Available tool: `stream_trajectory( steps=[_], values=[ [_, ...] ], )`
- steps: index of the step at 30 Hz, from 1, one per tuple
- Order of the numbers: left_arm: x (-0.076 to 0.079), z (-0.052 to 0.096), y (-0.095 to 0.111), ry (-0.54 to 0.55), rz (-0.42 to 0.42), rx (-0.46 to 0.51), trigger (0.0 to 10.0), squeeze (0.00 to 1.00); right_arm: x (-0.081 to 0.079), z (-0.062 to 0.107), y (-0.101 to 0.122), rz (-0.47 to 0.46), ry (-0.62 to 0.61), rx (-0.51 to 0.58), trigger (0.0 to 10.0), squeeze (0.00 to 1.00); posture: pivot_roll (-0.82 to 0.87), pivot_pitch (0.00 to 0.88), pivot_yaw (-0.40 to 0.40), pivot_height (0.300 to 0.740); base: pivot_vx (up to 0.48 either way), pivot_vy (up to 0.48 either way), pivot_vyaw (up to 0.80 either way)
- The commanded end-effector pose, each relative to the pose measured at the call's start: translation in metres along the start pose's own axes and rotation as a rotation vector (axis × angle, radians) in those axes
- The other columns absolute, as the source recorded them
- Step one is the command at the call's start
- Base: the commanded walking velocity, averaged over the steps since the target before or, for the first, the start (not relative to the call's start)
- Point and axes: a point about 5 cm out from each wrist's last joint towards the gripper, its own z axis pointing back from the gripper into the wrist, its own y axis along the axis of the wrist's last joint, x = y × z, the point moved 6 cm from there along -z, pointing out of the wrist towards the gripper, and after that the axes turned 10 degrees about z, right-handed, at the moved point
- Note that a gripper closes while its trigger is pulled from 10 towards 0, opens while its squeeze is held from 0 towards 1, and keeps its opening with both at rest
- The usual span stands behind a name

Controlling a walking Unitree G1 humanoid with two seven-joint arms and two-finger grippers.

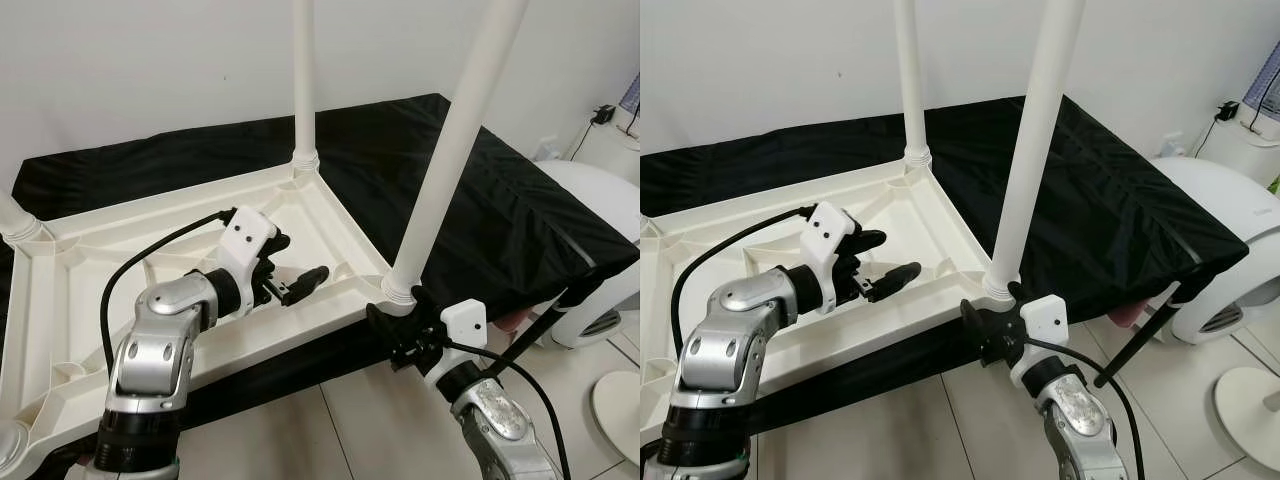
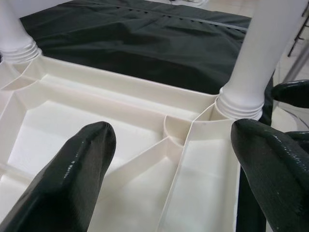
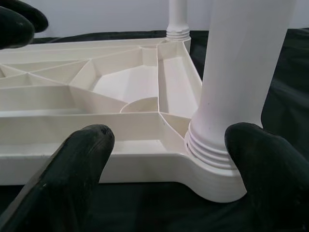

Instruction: Building children table

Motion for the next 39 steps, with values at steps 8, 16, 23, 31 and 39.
stream_trajectory(
  steps=[8, 16, 23, 31, 39],
  values=[
    [-0.087, 0.065, -0.006, 0.895, 0.038, 0.204, 10.0, 0.00, -0.012, -0.002, -0.001, 0.004, 0.043, 0.006, 10.0, 0.00, -0.07, 0.099, 0.025, 0.740, 0.000, 0.000, 0.00],
    [-0.092, 0.079, -0.012, 0.991, 0.059, 0.291, 10.0, 0.00, -0.018, -0.014, 0.003, -0.006, 0.051, 0.033, 10.0, 0.00, -0.05, 0.086, 0.001, 0.740, 0.000, 0.000, 0.00],
    [-0.082, 0.072, -0.009, 0.924, 0.068, 0.344, 10.0, 0.00, -0.018, -0.018, 0.004, -0.003, 0.057, 0.044, 10.0, 0.00, -0.05, 0.078, -0.004, 0.740, 0.000, 0.000, 0.00],
    [-0.063, 0.072, -0.008, 0.849, -0.019, 0.385, 10.0, 0.00, -0.015, -0.011, -0.003, 0.019, 0.049, 0.025, 10.0, 0.00, -0.06, 0.076, 0.002, 0.740, 0.000, 0.000, 0.00],
    [-0.027, 0.080, -0.033, 0.692, -0.130, 0.340, 10.0, 0.00, -0.017, -0.001, -0.013, 0.044, 0.063, -0.008, 10.0, 0.00, -0.04, 0.091, -0.002, 0.740, 0.000, 0.000, 0.00]
  ],
)
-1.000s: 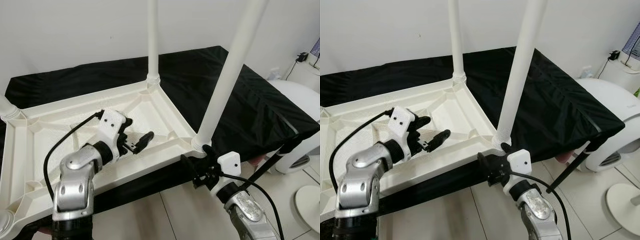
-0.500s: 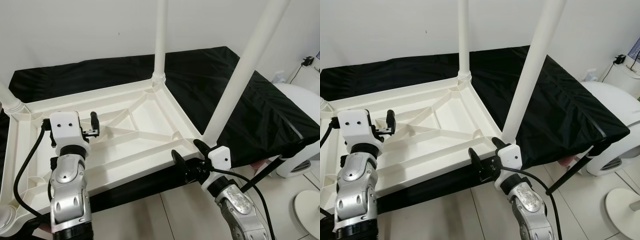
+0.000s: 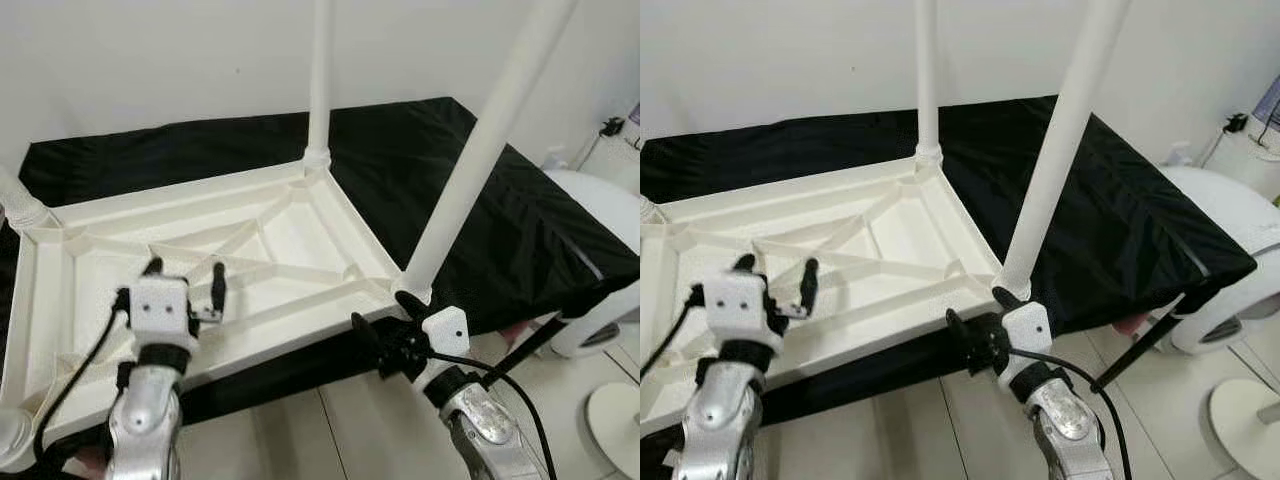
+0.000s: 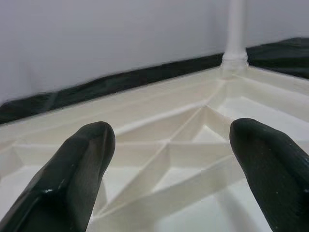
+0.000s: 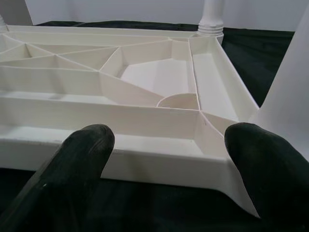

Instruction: Building children table

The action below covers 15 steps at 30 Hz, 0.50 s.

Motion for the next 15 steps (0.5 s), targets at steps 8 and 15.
stream_trajectory(
  steps=[8, 15],
  values=[
    [0.002, 0.022, 0.000, -0.116, -0.063, -0.010, 10.0, 0.00, 0.004, 0.012, -0.010, 0.033, 0.004, -0.039, 10.0, 0.00, -0.03, 0.136, -0.004, 0.740, 0.000, 0.000, 0.00],
    [0.000, 0.036, -0.003, -0.114, -0.067, -0.030, 10.0, 0.00, 0.008, 0.022, -0.014, 0.057, -0.025, -0.058, 10.0, 0.00, -0.03, 0.136, -0.004, 0.740, 0.000, 0.000, 0.00]
  ],
)
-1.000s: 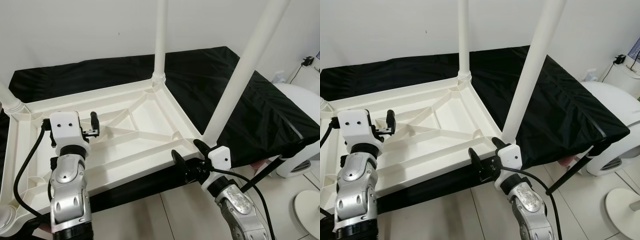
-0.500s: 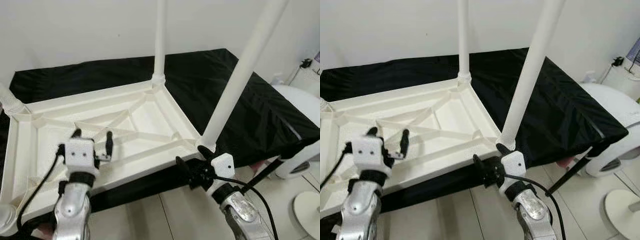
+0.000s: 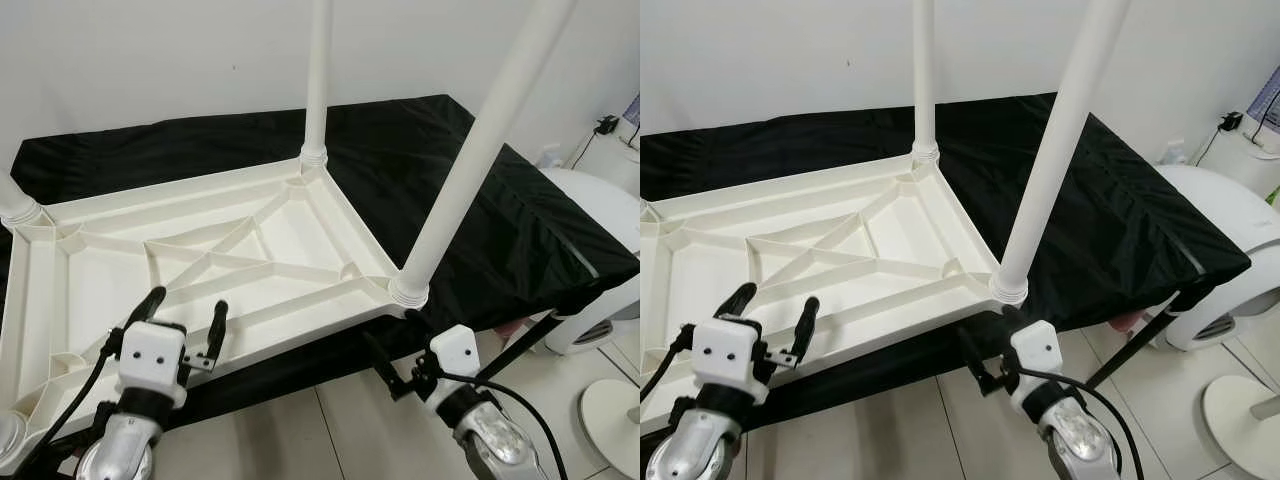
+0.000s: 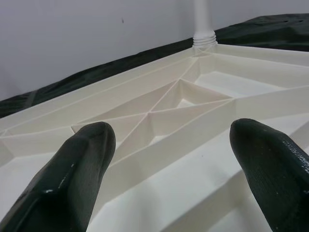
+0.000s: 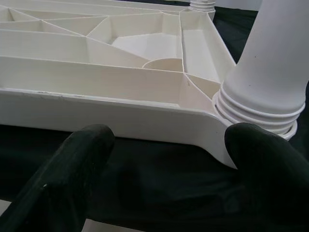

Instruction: Building children table

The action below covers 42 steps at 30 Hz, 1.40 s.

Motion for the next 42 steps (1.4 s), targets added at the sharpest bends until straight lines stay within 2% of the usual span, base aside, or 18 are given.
stream_trajectory(
  steps=[1, 8, 12, 18, 20, 23, 29, 33, 37, 38, 42],
  values=[
    [0.001, 0.002, 0.004, 0.013, 0.002, 0.021, 10.0, 0.00, 0.002, 0.002, 0.001, 0.013, -0.008, 0.005, 10.0, 0.00, -0.03, 0.136, -0.004, 0.740, 0.000, 0.000, 0.00],
    [0.004, 0.012, 0.003, -0.015, 0.000, 0.015, 10.0, 0.00, 0.008, 0.009, -0.005, 0.019, -0.050, -0.015, 10.0, 0.00, -0.04, 0.149, 0.014, 0.740, 0.000, 0.000, 0.00],
    [0.004, 0.012, 0.003, -0.025, -0.003, 0.017, 10.0, 0.00, 0.010, 0.009, -0.005, 0.022, -0.061, -0.018, 10.0, 0.00, -0.04, 0.149, 0.014, 0.740, 0.000, 0.000, 0.00],
    [0.002, 0.015, 0.001, -0.064, -0.015, 0.004, 10.0, 0.00, 0.024, 0.016, -0.011, 0.031, -0.166, -0.040, 10.0, 0.00, -0.04, 0.152, 0.019, 0.740, 0.000, 0.000, 0.00],
    [0.007, 0.014, -0.003, -0.112, -0.021, -0.011, 10.0, 0.00, 0.035, 0.019, -0.012, 0.041, -0.239, -0.049, 10.0, 0.00, -0.05, 0.156, 0.033, 0.740, 0.000, 0.000, 0.00],
    [0.013, 0.012, -0.007, -0.158, -0.028, -0.023, 10.0, 0.00, 0.043, 0.019, -0.011, 0.045, -0.286, -0.047, 10.0, 0.00, -0.05, 0.156, 0.038, 0.740, 0.000, 0.000, 0.00],
    [0.014, 0.005, -0.012, -0.203, -0.058, -0.042, 10.0, 0.00, 0.054, 0.015, -0.002, 0.047, -0.339, -0.022, 10.0, 0.00, -0.06, 0.158, 0.045, 0.740, 0.000, 0.000, 0.00],
    [0.013, 0.004, -0.014, -0.209, -0.064, -0.046, 10.0, 0.00, 0.056, 0.014, 0.000, 0.042, -0.349, -0.015, 10.0, 0.00, -0.06, 0.158, 0.045, 0.740, 0.000, 0.000, 0.00],
    [0.005, -0.005, -0.021, -0.174, -0.115, -0.089, 10.0, 0.00, 0.061, 0.009, 0.010, 0.043, -0.368, 0.016, 10.0, 0.00, -0.07, 0.155, 0.049, 0.740, 0.000, 0.000, 0.00],
    [-0.002, -0.008, -0.024, -0.149, -0.140, -0.112, 10.0, 0.00, 0.065, 0.006, 0.015, 0.043, -0.379, 0.033, 10.0, 0.00, -0.06, 0.154, 0.048, 0.740, 0.000, 0.000, 0.00],
    [-0.014, -0.011, -0.026, -0.125, -0.187, -0.139, 10.0, 0.00, 0.070, 0.002, 0.022, 0.041, -0.400, 0.055, 10.0, 0.00, -0.06, 0.158, 0.044, 0.740, 0.000, 0.000, 0.00]
  ],
)
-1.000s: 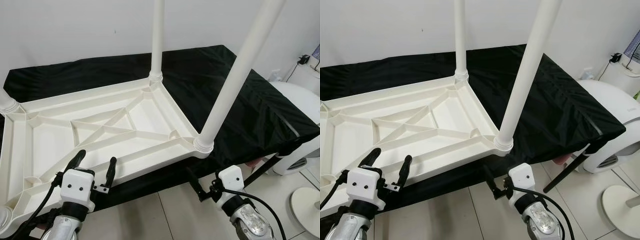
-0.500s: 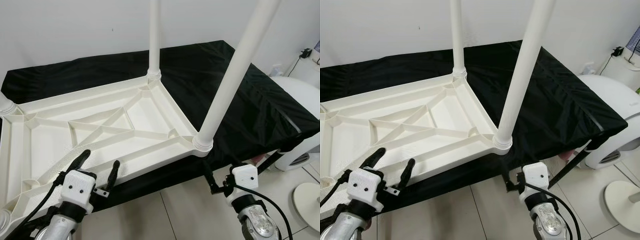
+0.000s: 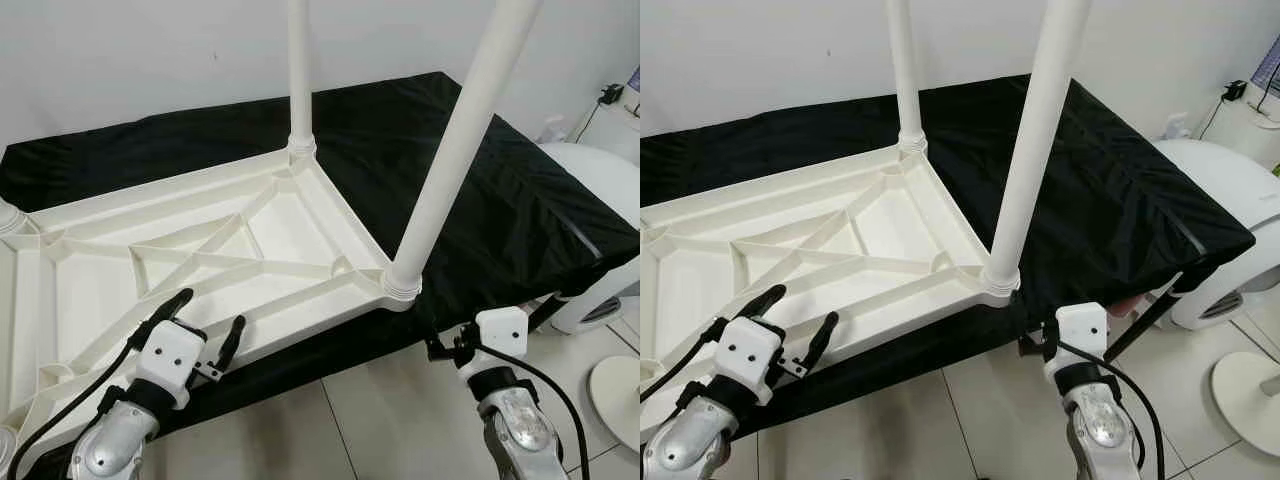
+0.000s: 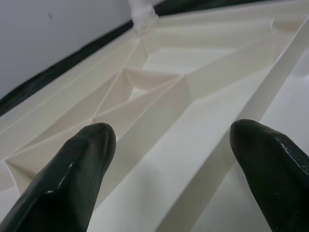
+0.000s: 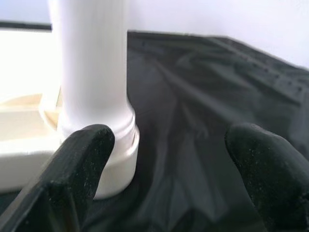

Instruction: Building children table

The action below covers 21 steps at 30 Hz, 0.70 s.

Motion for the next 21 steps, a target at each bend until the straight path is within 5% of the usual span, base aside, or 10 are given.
stream_trajectory(
  steps=[1, 9, 21],
  values=[
    [-0.013, 0.004, -0.009, 0.079, -0.020, -0.043, 10.0, 0.00, 0.006, 0.000, 0.000, -0.015, -0.027, -0.008, 10.0, 0.00, -0.06, 0.158, 0.044, 0.740, 0.000, 0.000, 0.00],
    [-0.030, 0.009, -0.011, 0.064, -0.135, -0.071, 10.0, 0.00, 0.007, -0.011, 0.006, -0.031, -0.057, 0.009, 10.0, 0.00, -0.04, 0.171, 0.042, 0.740, 0.000, 0.000, 0.00],
    [-0.024, 0.016, -0.003, -0.046, -0.184, -0.073, 10.0, 0.00, 0.006, -0.024, 0.005, -0.078, -0.012, 0.010, 10.0, 0.00, -0.01, 0.202, 0.048, 0.740, 0.000, 0.000, 0.00]
  ],
)
